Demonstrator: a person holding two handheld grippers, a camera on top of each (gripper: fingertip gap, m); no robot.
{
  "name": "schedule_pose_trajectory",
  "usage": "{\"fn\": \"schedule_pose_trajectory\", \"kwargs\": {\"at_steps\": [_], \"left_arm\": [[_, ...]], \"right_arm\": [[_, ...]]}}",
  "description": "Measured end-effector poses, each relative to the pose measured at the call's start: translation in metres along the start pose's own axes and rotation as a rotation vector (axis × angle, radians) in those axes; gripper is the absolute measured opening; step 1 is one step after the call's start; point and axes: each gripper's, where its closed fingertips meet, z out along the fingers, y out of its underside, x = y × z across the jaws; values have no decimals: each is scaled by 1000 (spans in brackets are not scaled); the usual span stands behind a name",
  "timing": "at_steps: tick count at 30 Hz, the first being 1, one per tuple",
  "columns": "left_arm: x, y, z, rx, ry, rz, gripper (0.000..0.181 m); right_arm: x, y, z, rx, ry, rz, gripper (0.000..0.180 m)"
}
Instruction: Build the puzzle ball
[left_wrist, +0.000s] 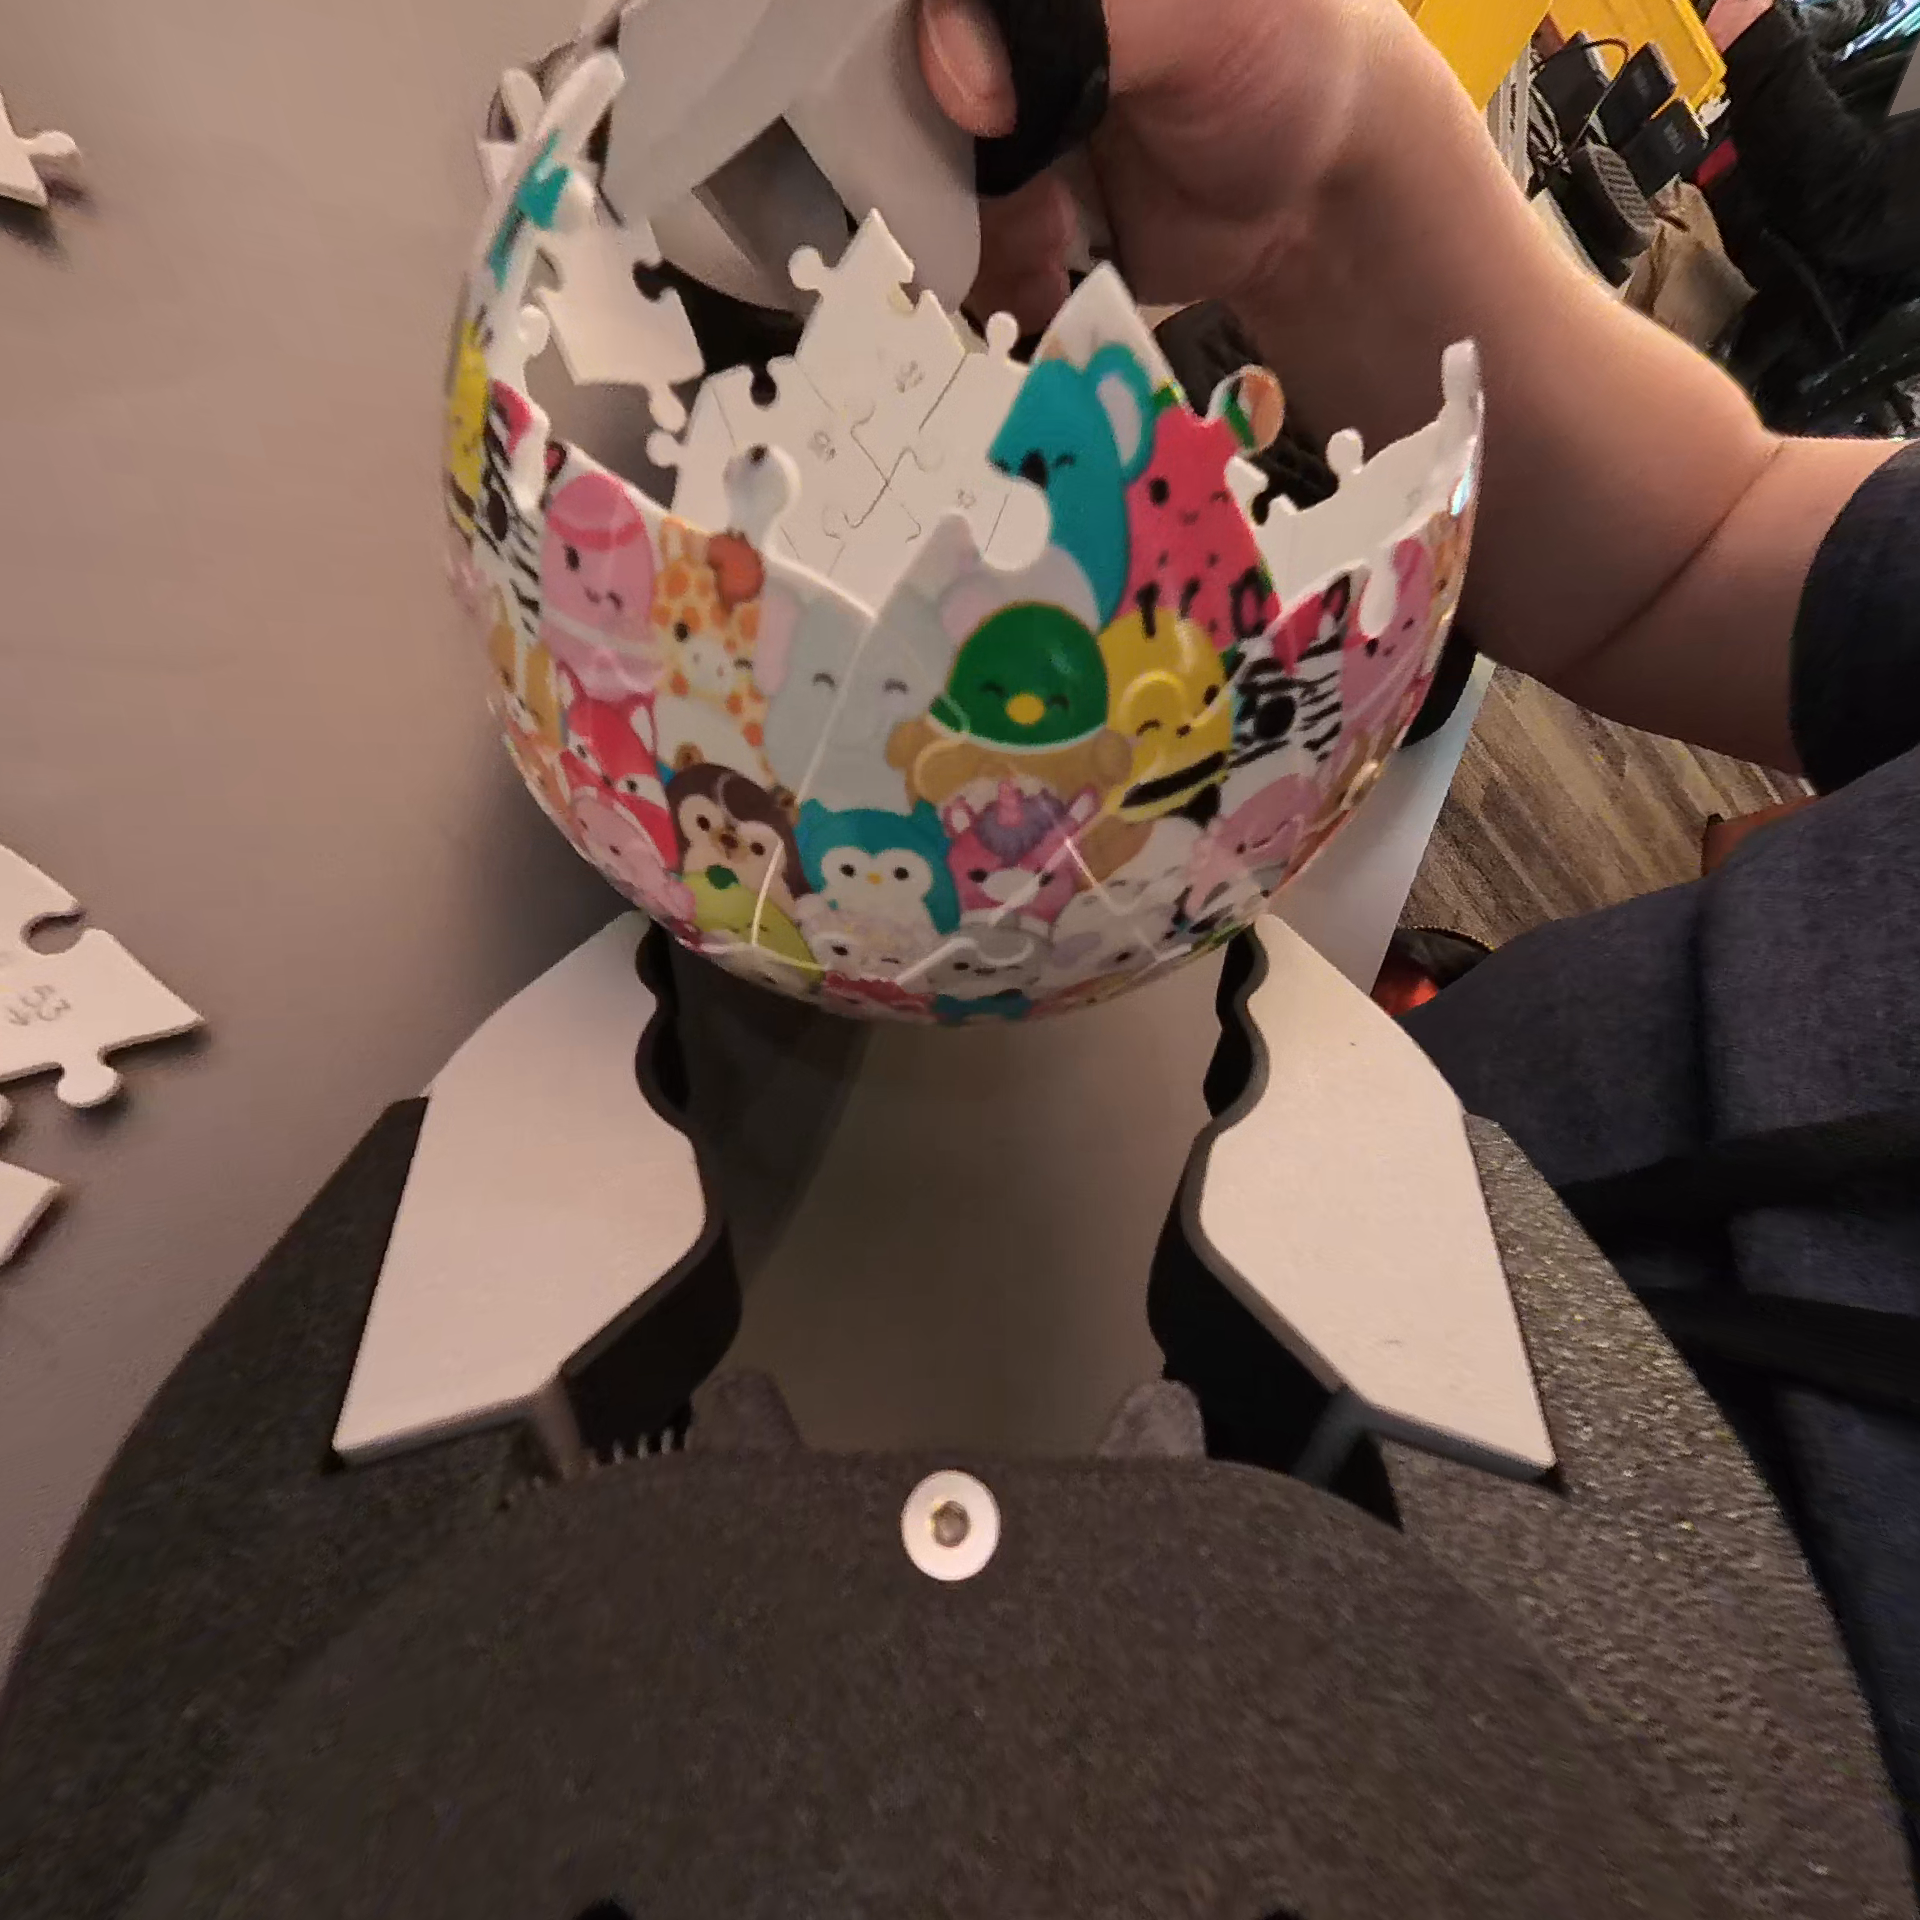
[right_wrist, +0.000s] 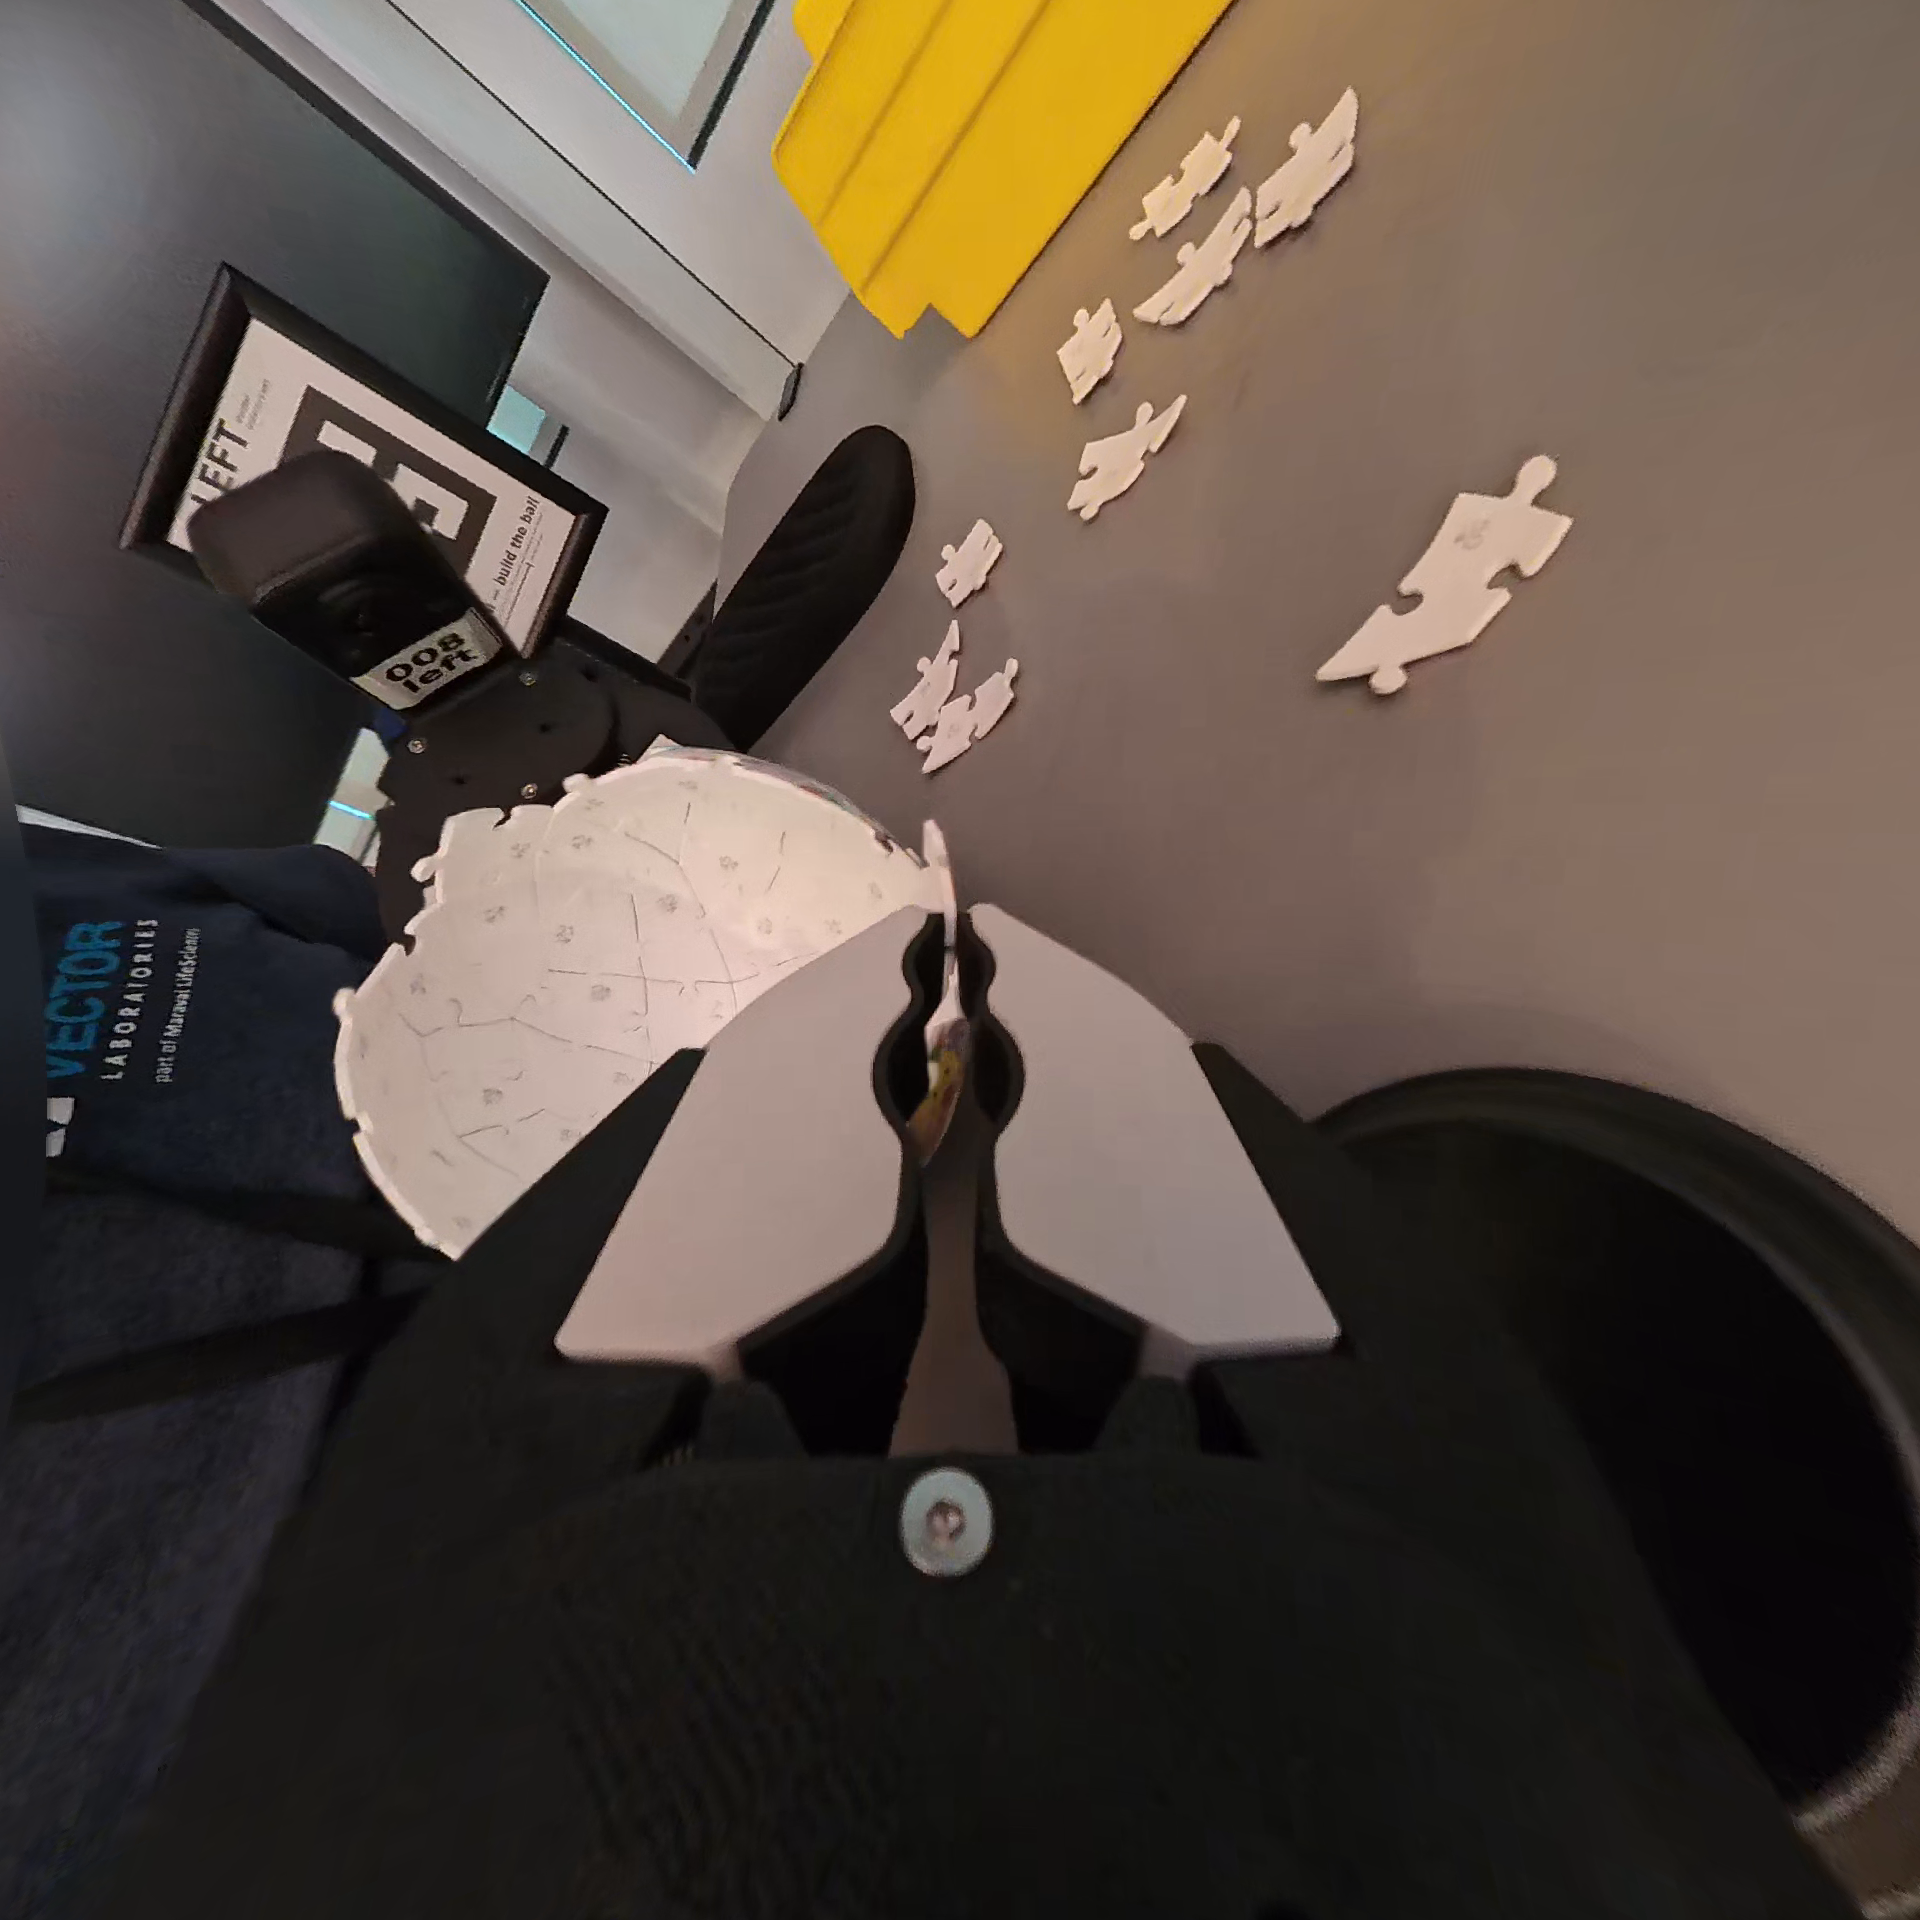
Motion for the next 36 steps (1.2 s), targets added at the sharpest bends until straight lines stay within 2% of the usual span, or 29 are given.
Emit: {"fn": "schedule_pose_trajectory", "kwargs": {"at_steps": [9, 30, 36], "left_arm": [[2, 1, 6, -2, 6, -30, 100], [4, -9, 9, 30, 53, -99, 101], [-11, -2, 18, -51, -149, 36, 112]], "right_arm": [[-1, 5, 3, -33, -35, 31, 3], [11, 9, 7, -66, 5, 32, 3], [14, 10, 8, -62, 14, 41, 3]]}}
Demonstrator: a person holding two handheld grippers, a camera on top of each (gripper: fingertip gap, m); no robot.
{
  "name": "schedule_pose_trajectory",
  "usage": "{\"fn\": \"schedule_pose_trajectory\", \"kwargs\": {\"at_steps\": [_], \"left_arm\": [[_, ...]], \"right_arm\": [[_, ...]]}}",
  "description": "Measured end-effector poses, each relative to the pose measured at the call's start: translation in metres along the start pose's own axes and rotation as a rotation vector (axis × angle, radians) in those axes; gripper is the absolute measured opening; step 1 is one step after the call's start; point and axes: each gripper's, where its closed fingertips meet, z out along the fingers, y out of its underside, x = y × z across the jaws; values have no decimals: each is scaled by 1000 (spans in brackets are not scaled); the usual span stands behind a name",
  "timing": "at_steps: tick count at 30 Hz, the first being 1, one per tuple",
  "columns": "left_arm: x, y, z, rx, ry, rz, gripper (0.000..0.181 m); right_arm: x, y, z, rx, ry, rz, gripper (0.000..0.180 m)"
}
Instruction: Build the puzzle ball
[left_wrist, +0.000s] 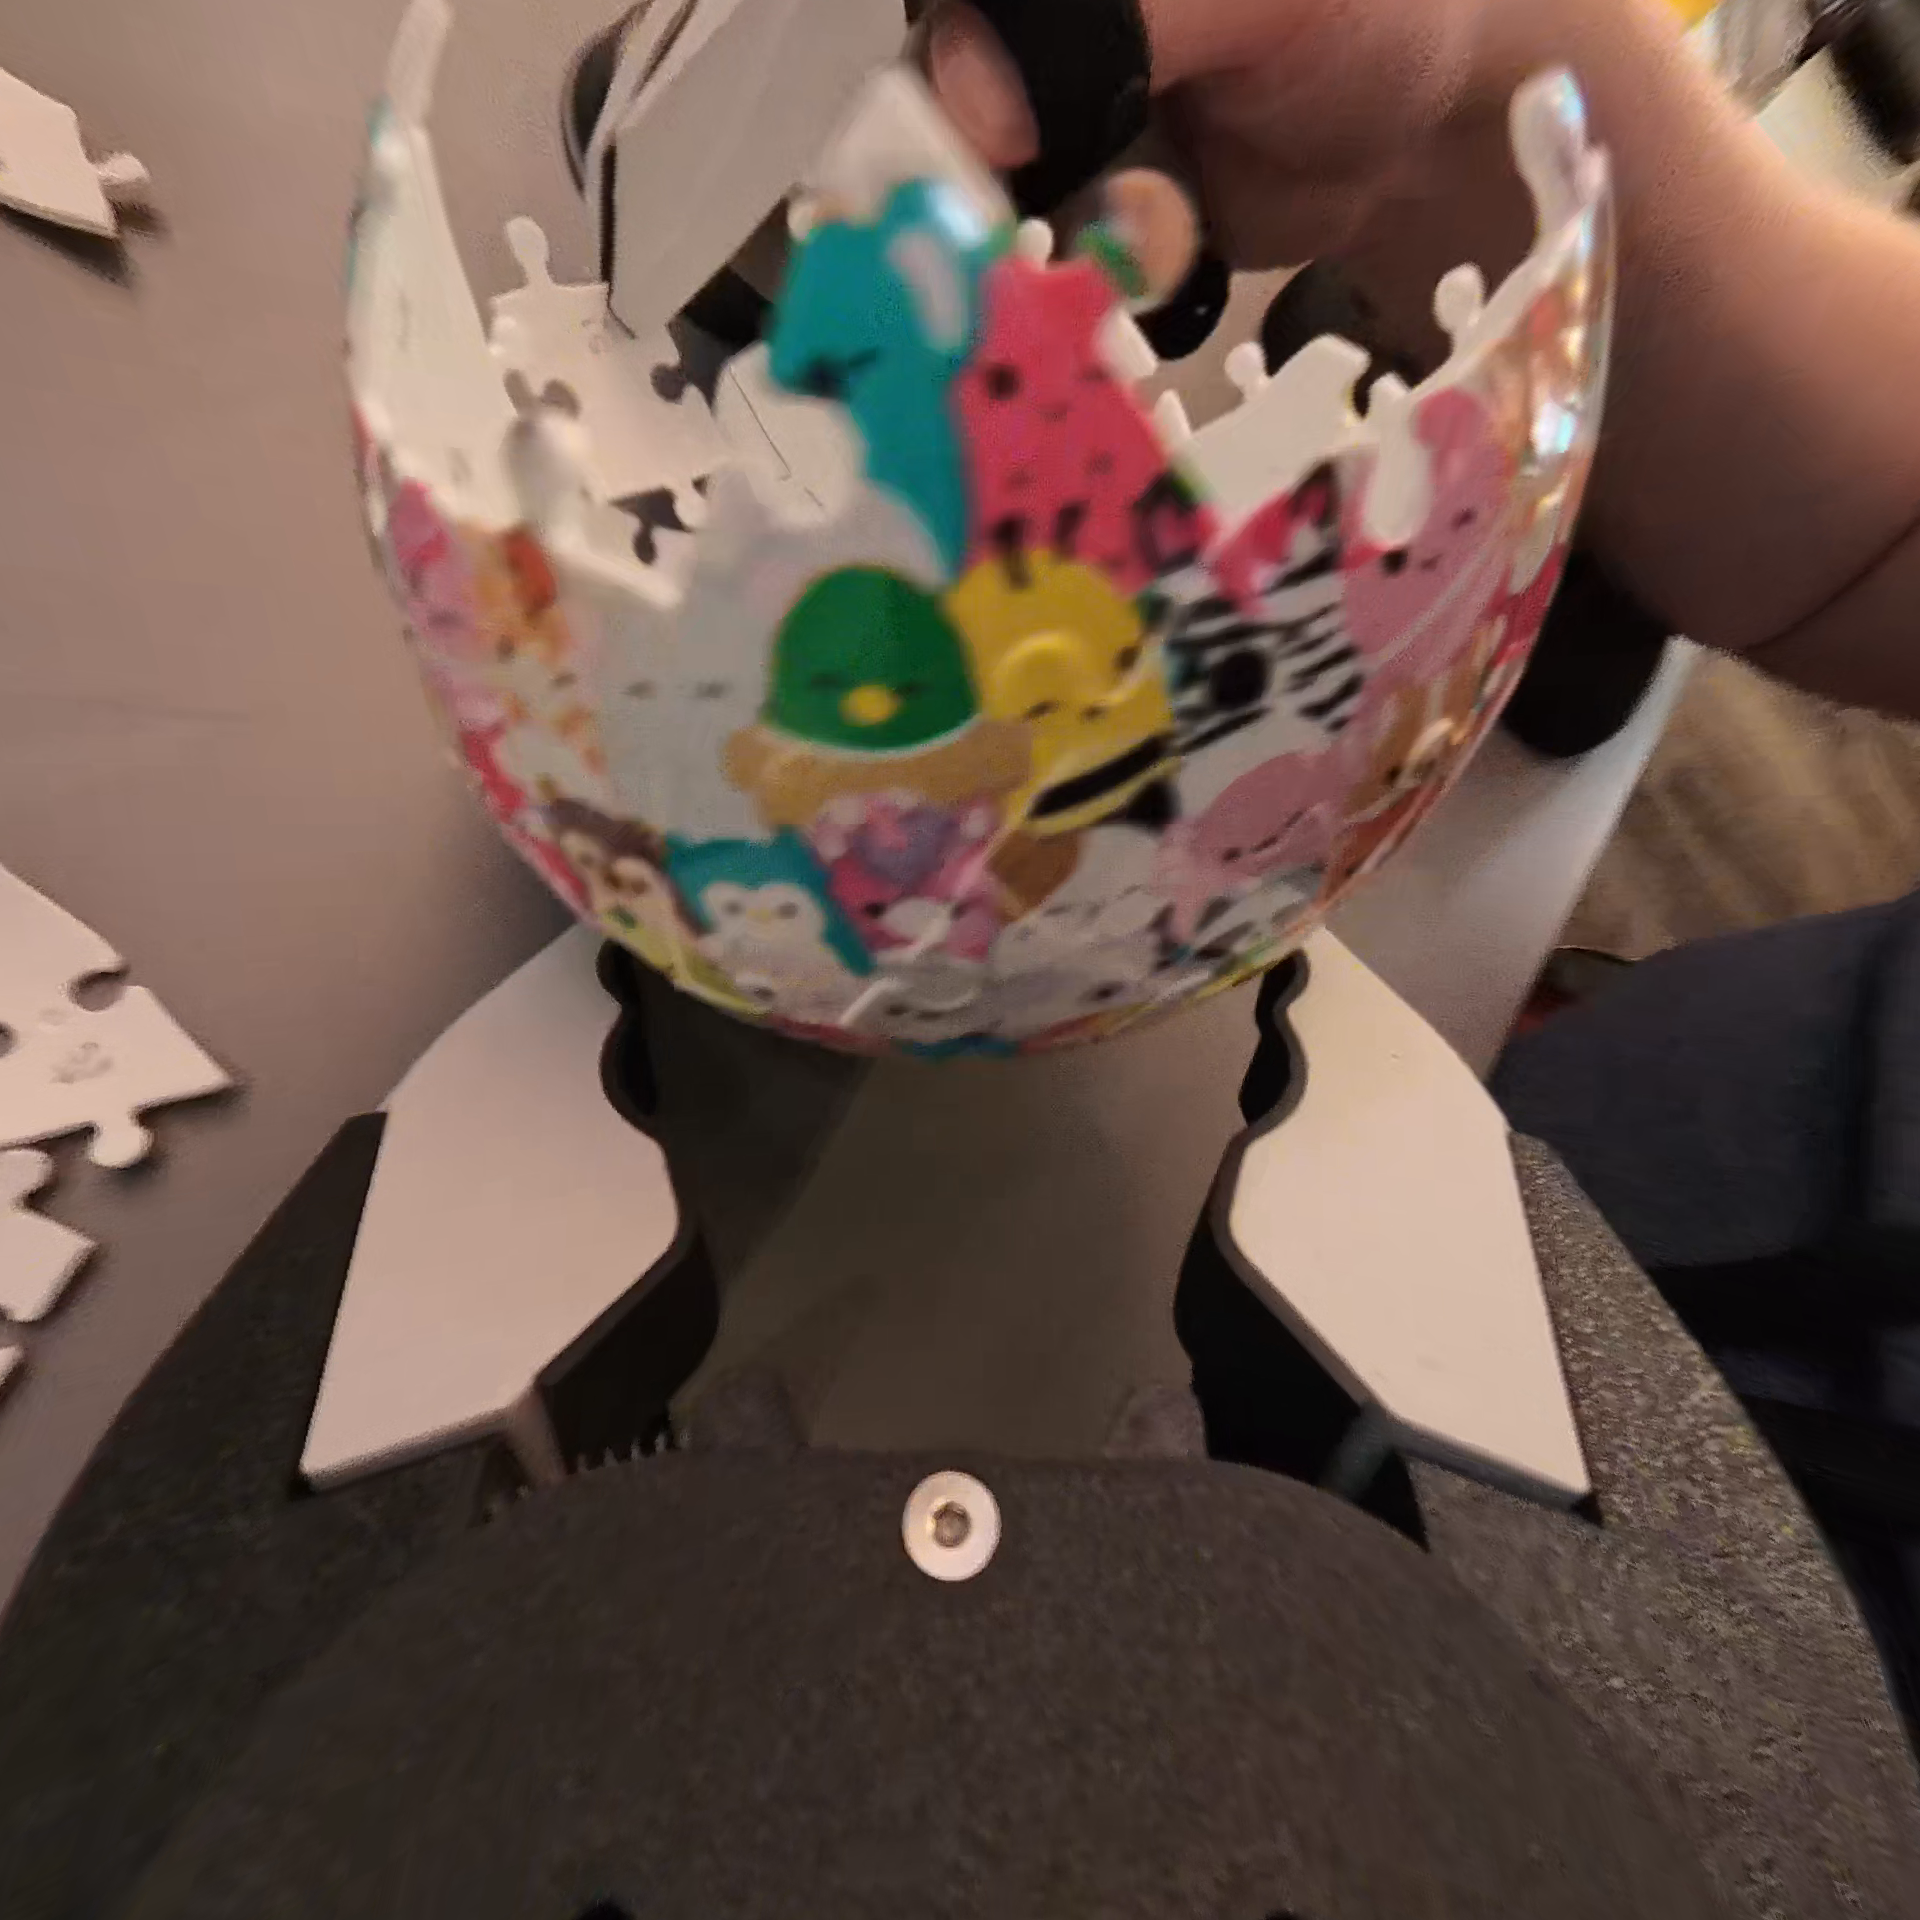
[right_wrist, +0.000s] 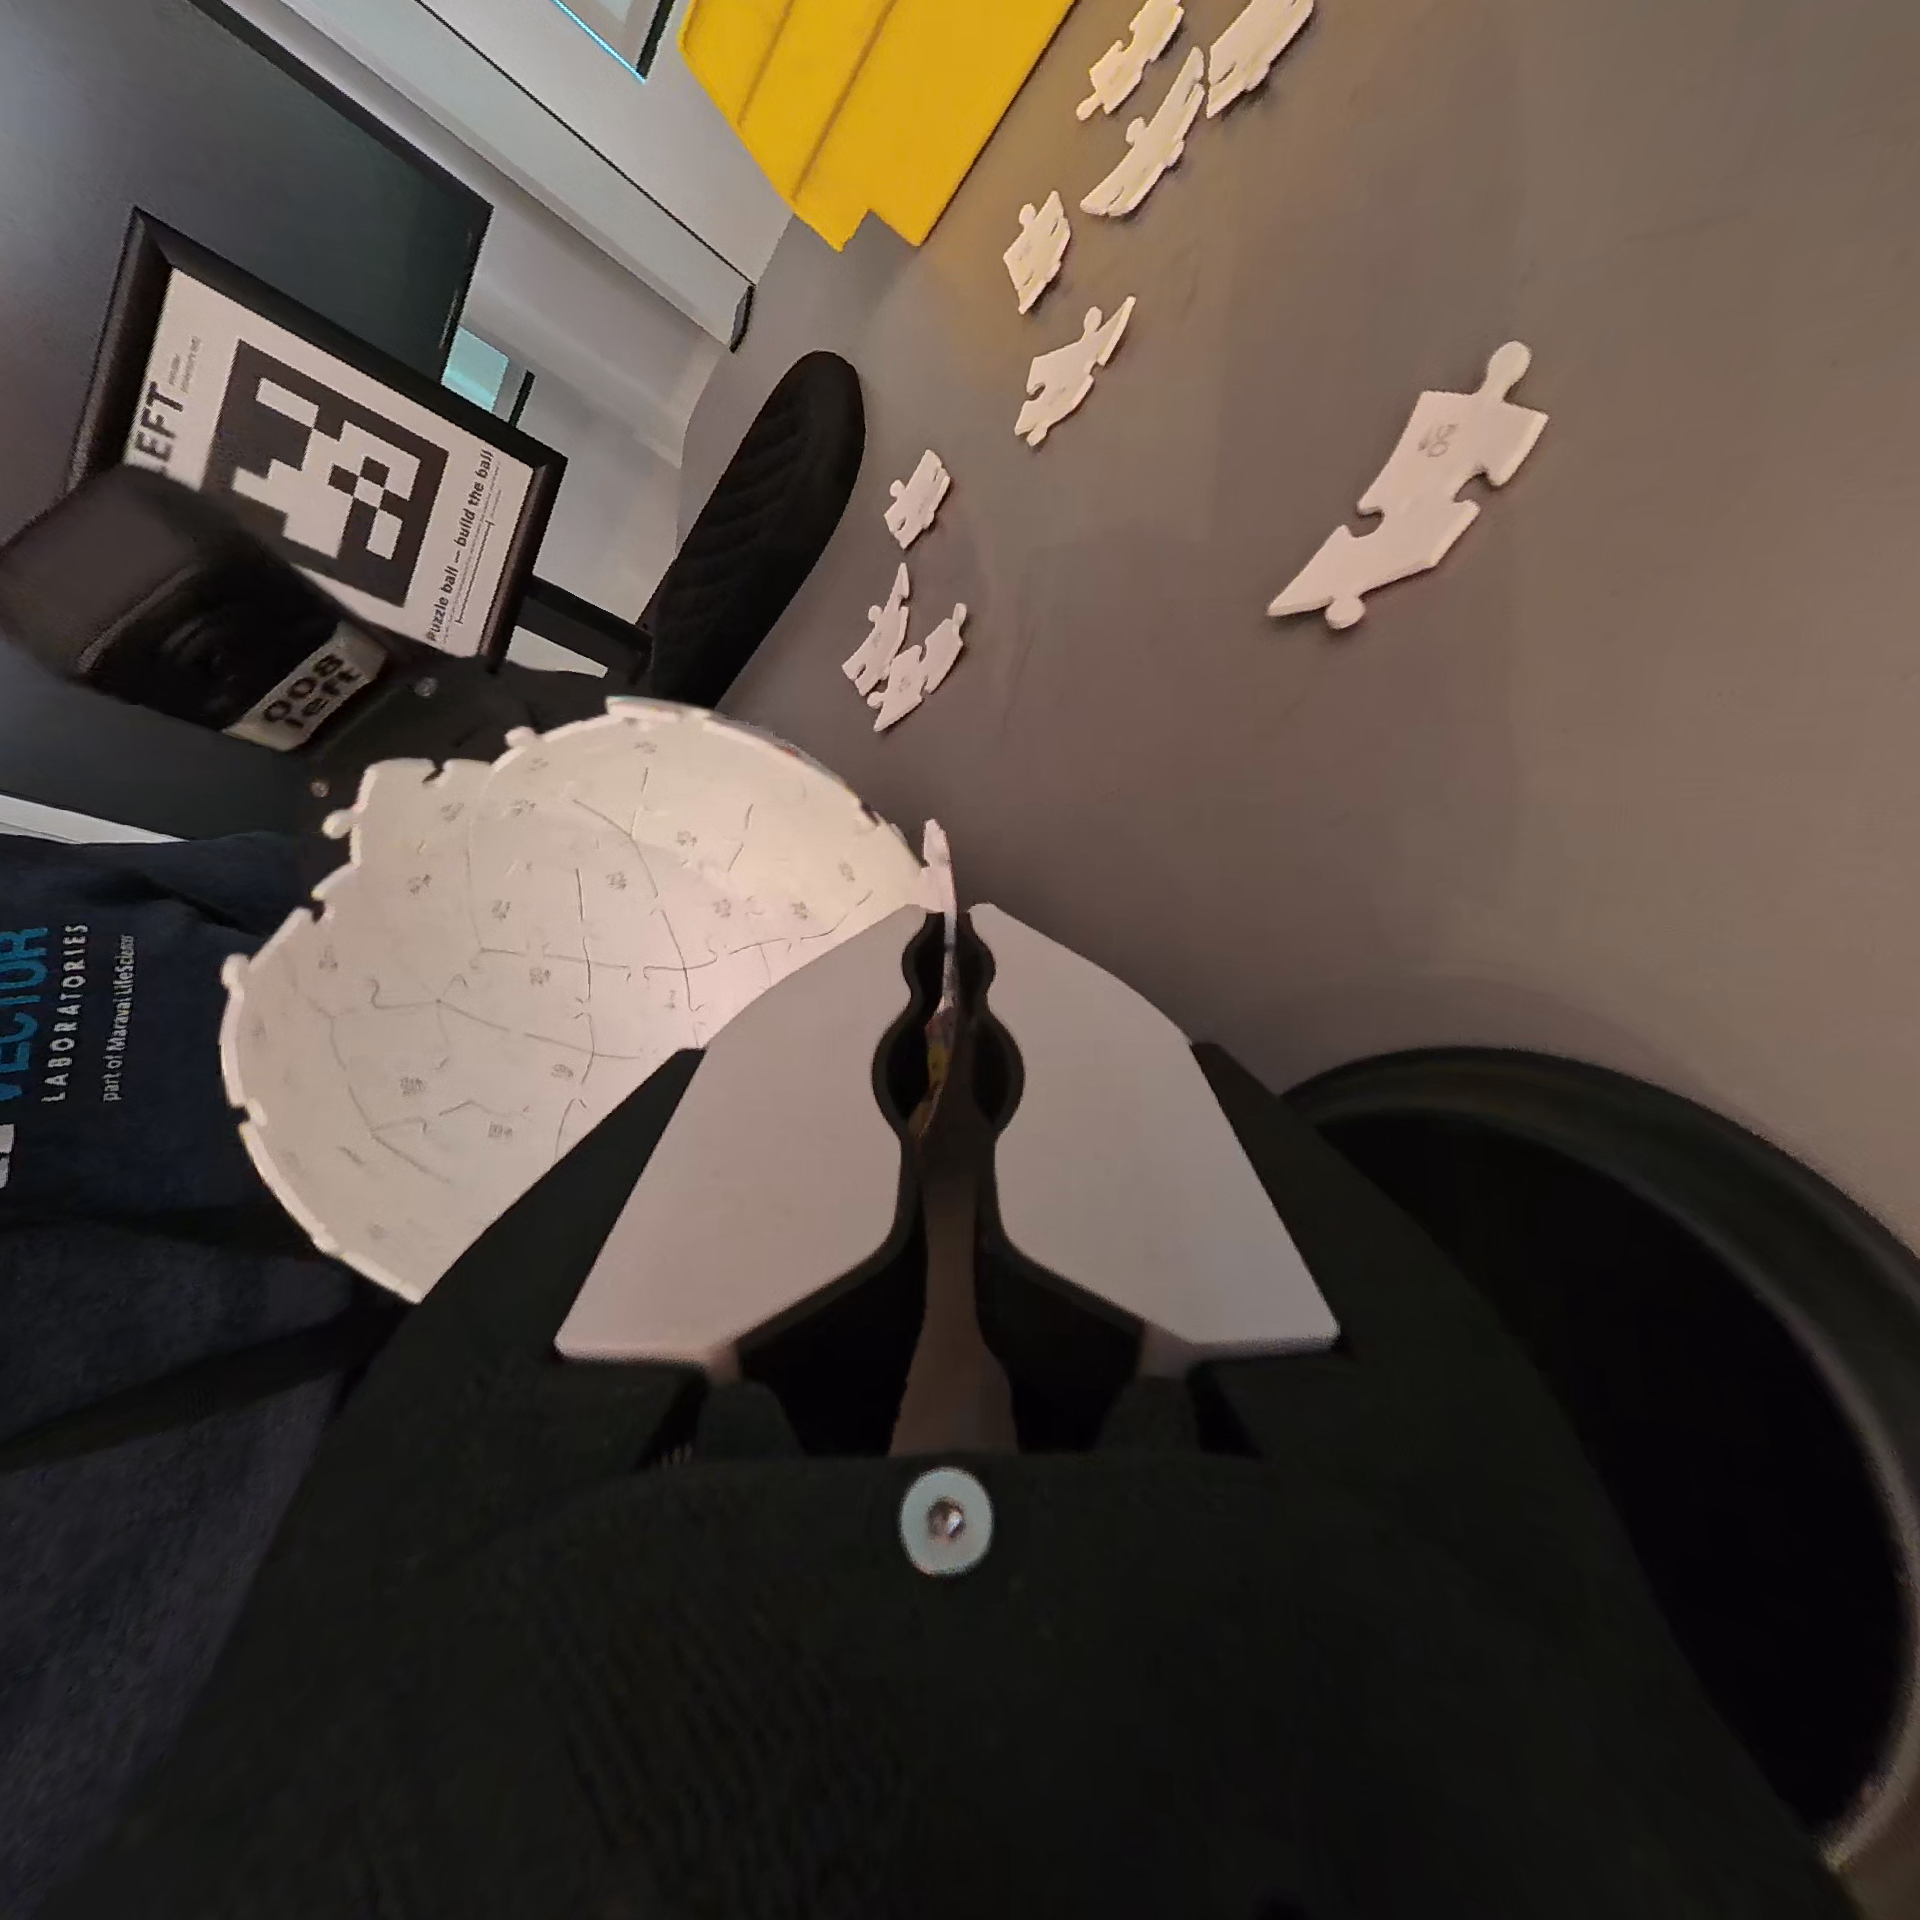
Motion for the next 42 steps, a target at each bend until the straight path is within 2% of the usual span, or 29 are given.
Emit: {"fn": "schedule_pose_trajectory", "kwargs": {"at_steps": [4, 8, 14, 19, 34, 39, 42], "left_arm": [[-13, -2, 5, -11, -135, 81, 119], [-20, -3, 8, -9, -208, 83, 126], [-24, -11, 9, 1, -318, 191, 133], [-17, -15, 11, 34, -246, 179, 122], [-14, -19, 5, 16, -40, 60, 119], [-15, -18, 6, 8, -24, 47, 119], [-15, -17, 7, 1, -21, 43, 118]], "right_arm": [[3, 0, 0, 5, 25, -3, 3], [4, 0, -1, 15, 30, 15, 3], [5, -2, -1, 35, 39, 25, 3], [7, -2, -2, 32, 48, 20, 3], [12, 0, -1, -74, 16, 20, 3], [18, -5, -5, -130, 71, -47, 3], [32, -17, -9, -145, 179, -95, 3]]}}
